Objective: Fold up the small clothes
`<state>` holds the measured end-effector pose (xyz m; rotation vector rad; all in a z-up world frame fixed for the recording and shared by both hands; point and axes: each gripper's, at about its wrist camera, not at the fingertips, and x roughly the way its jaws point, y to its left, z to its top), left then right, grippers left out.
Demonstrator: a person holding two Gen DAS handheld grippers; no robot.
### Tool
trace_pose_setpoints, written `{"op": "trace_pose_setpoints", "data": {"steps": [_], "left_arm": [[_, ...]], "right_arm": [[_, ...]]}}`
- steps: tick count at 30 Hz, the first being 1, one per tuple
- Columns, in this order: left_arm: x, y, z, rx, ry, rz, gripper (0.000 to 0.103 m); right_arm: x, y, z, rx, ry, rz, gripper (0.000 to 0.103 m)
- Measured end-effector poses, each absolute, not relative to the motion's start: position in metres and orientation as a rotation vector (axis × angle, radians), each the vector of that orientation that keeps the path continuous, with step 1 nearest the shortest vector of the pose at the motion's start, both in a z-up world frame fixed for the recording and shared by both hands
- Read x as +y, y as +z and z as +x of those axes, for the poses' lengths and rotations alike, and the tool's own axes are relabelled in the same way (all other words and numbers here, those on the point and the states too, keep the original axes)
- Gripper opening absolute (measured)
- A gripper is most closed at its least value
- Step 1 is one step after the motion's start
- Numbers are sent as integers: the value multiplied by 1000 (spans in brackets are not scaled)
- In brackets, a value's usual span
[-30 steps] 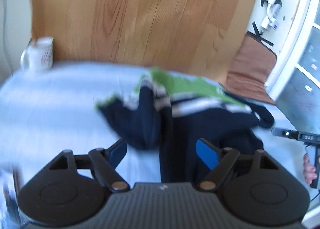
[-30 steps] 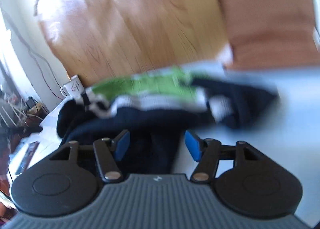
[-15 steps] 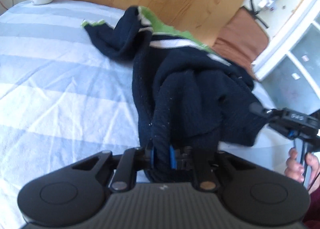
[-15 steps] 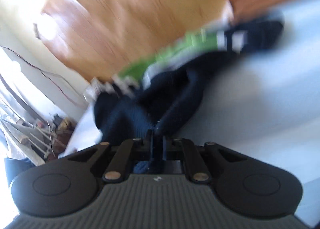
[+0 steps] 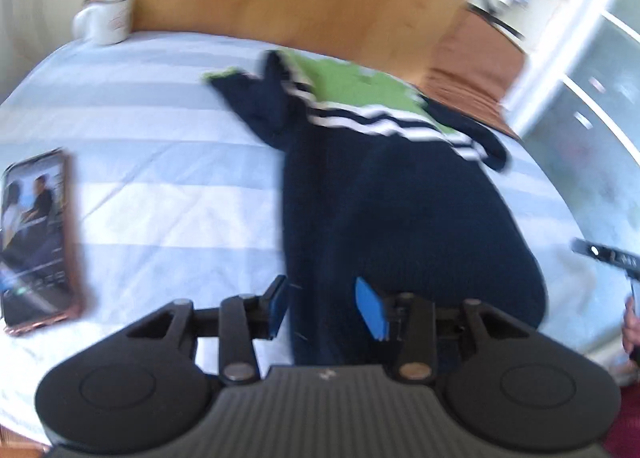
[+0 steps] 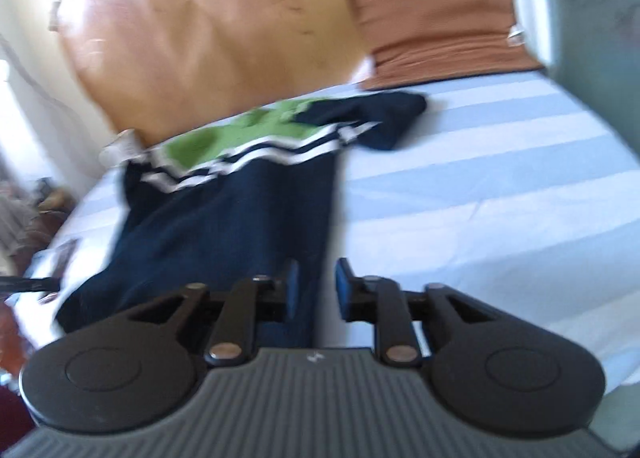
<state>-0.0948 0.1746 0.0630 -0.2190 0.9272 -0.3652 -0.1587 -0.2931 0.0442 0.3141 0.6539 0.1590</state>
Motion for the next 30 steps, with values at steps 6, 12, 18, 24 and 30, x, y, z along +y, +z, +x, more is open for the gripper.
{"op": "trace_pose_setpoints", "data": {"steps": [6,12,18,24,30], "left_arm": [[219,79,-84,787,-206,-318,44],[243,62,-83,759,-145,-361,44],[254,41,-105,733,-183,-367,43],[256,25,-137,671,-255,-376,43],[277,23,-146,601,-304,-441,43]], "right_arm": [[-235,76,-94,570,343,247,34],[-90,88,-22,593,695,77,36],[54,99,68,642,855,-69,44],[121,32,163,852,615,-209,58],[115,4,192,889,537,-207,10]]}}
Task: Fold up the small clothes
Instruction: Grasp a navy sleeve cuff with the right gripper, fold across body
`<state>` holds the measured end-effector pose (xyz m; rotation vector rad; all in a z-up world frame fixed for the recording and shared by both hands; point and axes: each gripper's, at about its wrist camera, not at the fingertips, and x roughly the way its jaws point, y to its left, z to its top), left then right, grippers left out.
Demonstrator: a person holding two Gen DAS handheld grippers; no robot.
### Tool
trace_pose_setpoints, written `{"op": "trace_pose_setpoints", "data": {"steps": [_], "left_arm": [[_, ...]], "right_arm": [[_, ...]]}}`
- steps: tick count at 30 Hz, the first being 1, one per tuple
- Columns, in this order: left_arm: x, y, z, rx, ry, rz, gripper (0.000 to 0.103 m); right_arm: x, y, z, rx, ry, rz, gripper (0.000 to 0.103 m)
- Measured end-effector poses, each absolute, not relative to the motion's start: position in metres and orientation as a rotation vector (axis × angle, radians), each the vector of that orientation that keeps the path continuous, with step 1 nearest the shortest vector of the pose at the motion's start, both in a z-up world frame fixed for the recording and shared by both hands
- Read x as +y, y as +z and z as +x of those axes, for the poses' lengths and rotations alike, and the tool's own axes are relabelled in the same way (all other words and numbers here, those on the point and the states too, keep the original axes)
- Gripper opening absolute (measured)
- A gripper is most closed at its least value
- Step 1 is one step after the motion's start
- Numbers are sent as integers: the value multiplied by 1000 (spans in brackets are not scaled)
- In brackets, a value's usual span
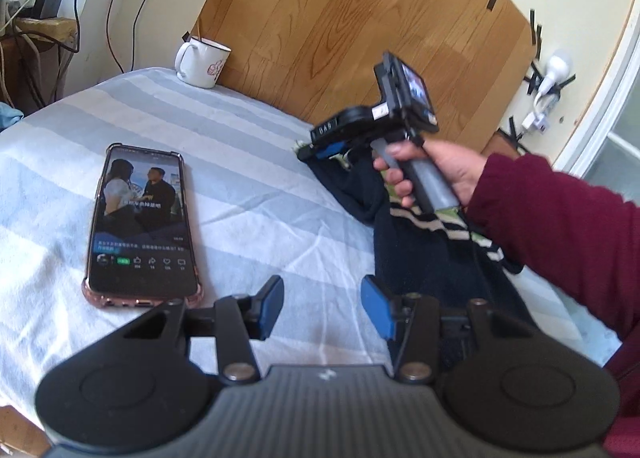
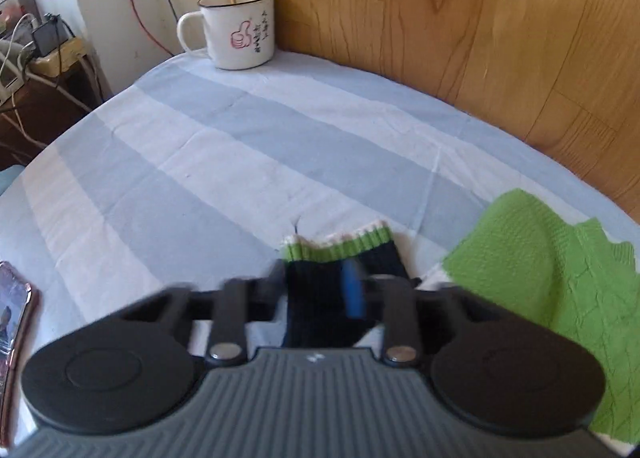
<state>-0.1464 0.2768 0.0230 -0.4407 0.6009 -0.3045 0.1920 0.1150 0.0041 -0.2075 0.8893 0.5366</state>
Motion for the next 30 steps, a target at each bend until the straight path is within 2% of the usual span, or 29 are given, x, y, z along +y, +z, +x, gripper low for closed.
{"op": "trace_pose_setpoints", "data": {"steps": [3,8,11,16,20,30], "left_arm": [[286,21,-143,583,-317,-479,43],[289,16,-139,600,-293,-499,43],[290,15,-141,604,-266,-506,43],[294,14,-142,606,-230,-529,44],[288,12,-135,628,-237,-526,44],[256,19,-109,639,-316,-492,46]], "right_arm": [[138,32,191,875,613,-109,10],[195,110,173,770,899,114,10],[227,133,162,732,1040,166,10],[245,112,164,757,1010,96,10],[216,95,177,783,952,99,11],[94,128,193,712,802,186,12]]}}
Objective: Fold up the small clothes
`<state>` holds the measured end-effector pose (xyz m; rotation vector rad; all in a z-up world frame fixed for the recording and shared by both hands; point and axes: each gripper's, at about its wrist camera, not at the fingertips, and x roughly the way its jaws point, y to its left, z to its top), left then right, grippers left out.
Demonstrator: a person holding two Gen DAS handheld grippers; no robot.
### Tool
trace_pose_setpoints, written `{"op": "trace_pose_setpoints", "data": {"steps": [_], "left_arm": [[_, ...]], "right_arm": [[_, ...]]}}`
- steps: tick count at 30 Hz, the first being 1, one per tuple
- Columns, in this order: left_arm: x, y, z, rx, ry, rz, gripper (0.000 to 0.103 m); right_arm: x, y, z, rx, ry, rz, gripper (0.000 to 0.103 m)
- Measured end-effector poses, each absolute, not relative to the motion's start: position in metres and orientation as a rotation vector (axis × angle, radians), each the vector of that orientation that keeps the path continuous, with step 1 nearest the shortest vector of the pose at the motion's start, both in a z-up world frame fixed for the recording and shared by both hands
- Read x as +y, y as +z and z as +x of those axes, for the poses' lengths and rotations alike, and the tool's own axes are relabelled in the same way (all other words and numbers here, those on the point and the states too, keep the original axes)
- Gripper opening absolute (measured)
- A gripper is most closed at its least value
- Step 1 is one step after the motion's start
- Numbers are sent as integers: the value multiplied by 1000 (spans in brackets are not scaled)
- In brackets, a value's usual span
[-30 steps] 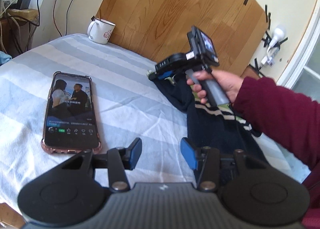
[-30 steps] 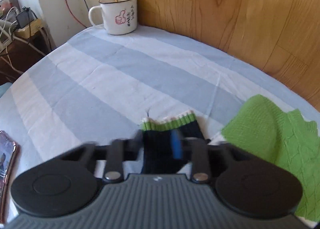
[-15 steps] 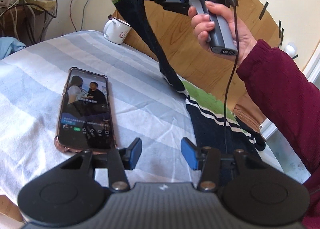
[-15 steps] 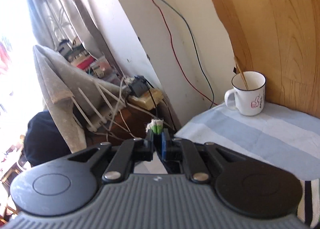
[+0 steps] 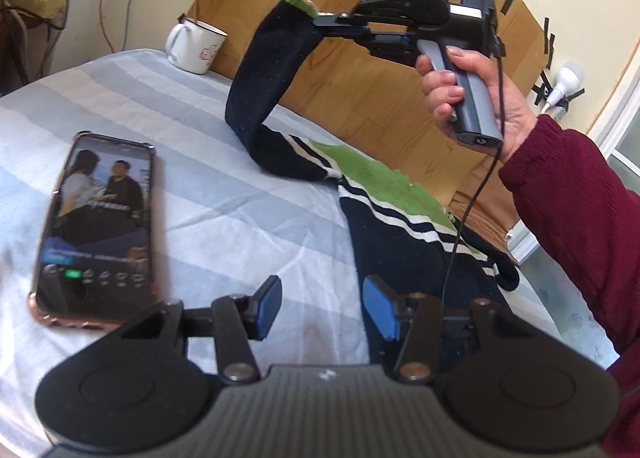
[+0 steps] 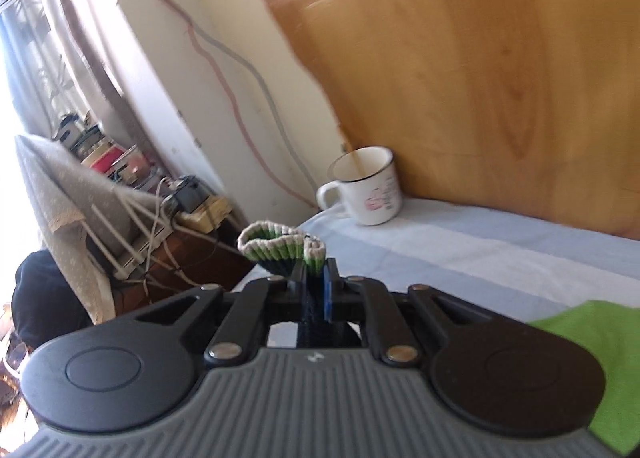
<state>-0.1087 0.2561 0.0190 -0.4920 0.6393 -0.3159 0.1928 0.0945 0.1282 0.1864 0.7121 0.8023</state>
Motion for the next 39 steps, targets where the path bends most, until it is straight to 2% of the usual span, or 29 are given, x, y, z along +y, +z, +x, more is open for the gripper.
{"op": "trace_pose_setpoints", "data": {"steps": [2,4,5,11,15,24,28,29,31,32,35,39], "left_arm": [[248,22,-103,637,-331,-483,46],[240,26,-99,631,-343,-471,46],[237,29,-97,626,-348,-464,46],[223,38,-83,615,-371,-430,49],[208,33,-64,654,-394,-424,49],[152,47,-39,670,-456,-358,49],[135,54,-36,681,-450,-322,49],[131,55,-35,685,-446,-315,49],[126,56,-32,694,-443,-307,49],[124,56,-30,700,-442,-302,49],[115,55,-23,716,-438,-280,49],[112,49,-14,742,-413,-253,49]], "right_arm": [[79,120,195,732,751,169,15],[64,111,196,777,711,99,36],[53,109,195,785,687,67,58],[-72,129,177,672,518,30,59],[-143,123,157,647,361,-103,59],[-180,36,157,728,259,-331,59],[-195,14,180,765,263,-273,57],[-198,10,183,773,276,-245,53],[-206,8,183,774,305,-206,30],[-211,9,180,769,303,-182,13],[-243,31,167,665,229,-97,12],[-332,78,127,461,76,150,12]]}}
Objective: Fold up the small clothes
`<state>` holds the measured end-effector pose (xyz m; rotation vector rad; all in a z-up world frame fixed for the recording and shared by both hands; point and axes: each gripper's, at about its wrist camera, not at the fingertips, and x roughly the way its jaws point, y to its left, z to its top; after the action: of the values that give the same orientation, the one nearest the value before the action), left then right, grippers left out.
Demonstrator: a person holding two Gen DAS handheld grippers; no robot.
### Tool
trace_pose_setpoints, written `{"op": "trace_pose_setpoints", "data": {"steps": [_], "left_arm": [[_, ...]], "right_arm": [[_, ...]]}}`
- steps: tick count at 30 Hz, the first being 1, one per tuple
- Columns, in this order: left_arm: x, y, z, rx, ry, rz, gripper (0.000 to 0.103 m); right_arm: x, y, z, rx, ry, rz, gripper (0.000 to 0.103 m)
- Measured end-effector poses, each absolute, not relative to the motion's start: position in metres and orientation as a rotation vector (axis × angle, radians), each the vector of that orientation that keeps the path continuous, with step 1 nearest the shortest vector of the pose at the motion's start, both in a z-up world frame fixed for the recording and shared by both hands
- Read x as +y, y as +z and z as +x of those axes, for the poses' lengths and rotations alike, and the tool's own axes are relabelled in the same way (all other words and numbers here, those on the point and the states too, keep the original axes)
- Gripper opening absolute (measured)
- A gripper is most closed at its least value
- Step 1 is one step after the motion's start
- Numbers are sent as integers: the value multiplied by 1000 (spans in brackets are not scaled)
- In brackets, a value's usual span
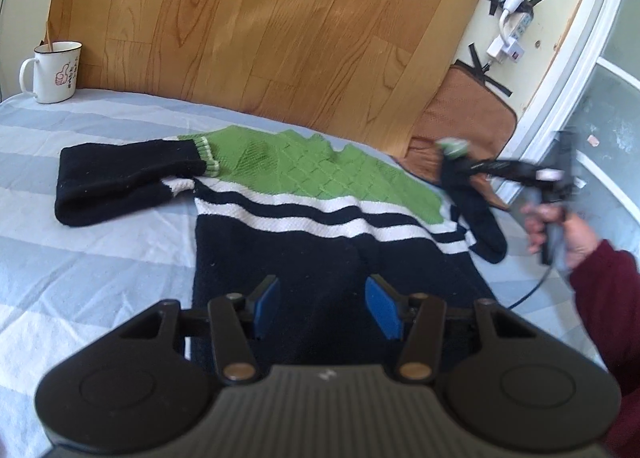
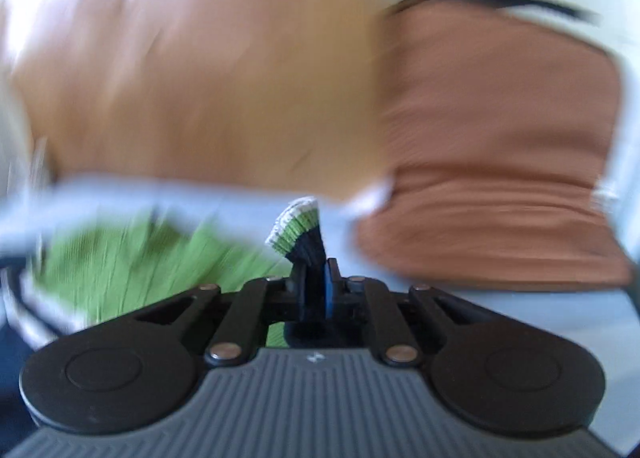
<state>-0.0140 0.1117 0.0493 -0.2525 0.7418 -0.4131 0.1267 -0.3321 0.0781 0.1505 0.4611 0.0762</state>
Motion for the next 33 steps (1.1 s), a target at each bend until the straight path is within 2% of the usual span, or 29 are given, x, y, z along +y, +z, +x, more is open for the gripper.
{"op": "trace_pose_setpoints", "data": {"steps": [4,7,11,14,15,17,20,27,33], "left_arm": [[129,43,-6,764,-331,-256,49],[152,33,1,808,-268,-311,49],[166,18,4,862,-228,-361,49],[162,8,6,888,-228,-354,50],[160,8,5,876,-227,-339,52],[155,9,5,878,-219,-315,52],[151,11,1,886,-226,-296,49],[149,12,-17,906,-259,-277,51],[142,15,-37,929,-302,-233,51]], "right_arm": [[-432,109,73,281,-174,321,12],[-497,111,38,206,-310,493,11],[-524,90,24,233,-393,553,12],[-518,66,29,301,-412,554,24],[-520,60,28,311,-422,577,39],[-516,49,12,327,-398,655,48],[-492,40,-19,385,-227,696,48],[-364,7,-96,658,226,535,48],[-305,-9,-146,817,376,498,48]]}}
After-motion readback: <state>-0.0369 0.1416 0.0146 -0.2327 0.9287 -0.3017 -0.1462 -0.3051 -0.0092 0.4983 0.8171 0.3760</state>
